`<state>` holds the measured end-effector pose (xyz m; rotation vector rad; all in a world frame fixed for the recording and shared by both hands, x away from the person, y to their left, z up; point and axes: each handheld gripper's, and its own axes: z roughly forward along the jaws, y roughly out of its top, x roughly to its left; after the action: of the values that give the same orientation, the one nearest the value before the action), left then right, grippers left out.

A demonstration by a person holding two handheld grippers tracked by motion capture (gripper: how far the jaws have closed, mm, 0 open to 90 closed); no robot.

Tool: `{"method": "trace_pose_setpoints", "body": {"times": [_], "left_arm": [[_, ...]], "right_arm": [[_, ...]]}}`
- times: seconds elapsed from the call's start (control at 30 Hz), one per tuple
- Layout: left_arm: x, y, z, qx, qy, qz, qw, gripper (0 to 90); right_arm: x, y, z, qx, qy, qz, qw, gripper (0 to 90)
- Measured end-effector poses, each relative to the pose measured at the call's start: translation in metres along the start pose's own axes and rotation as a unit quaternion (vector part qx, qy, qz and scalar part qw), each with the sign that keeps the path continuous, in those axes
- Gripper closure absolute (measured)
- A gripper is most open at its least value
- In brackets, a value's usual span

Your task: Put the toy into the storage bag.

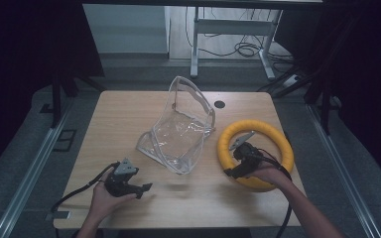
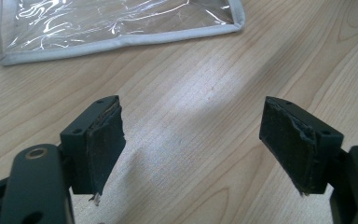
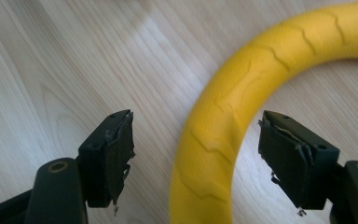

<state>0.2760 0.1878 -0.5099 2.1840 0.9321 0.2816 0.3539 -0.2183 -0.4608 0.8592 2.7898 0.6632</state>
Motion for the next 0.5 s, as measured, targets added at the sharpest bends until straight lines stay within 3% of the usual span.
{"method": "trace_pose_setpoints", "body": {"times": [0.2,0.27,0.5], "left_arm": [[0.0,0.0,0.001,0.002,-0.001,0.0,1.0,21.8],[0.0,0.0,0.001,0.003,-0.001,0.001,1.0,21.7],[0.0,0.0,0.001,0.003,-0.001,0.001,1.0,21.8]], "right_arm": [[-0.002,-0.004,0.009,0.047,0.0,-0.011,0.9989,26.5],[-0.003,-0.006,0.013,0.071,0.002,-0.017,0.9973,26.4],[-0.005,-0.008,0.019,0.112,0.01,-0.028,0.9932,27.5]]}}
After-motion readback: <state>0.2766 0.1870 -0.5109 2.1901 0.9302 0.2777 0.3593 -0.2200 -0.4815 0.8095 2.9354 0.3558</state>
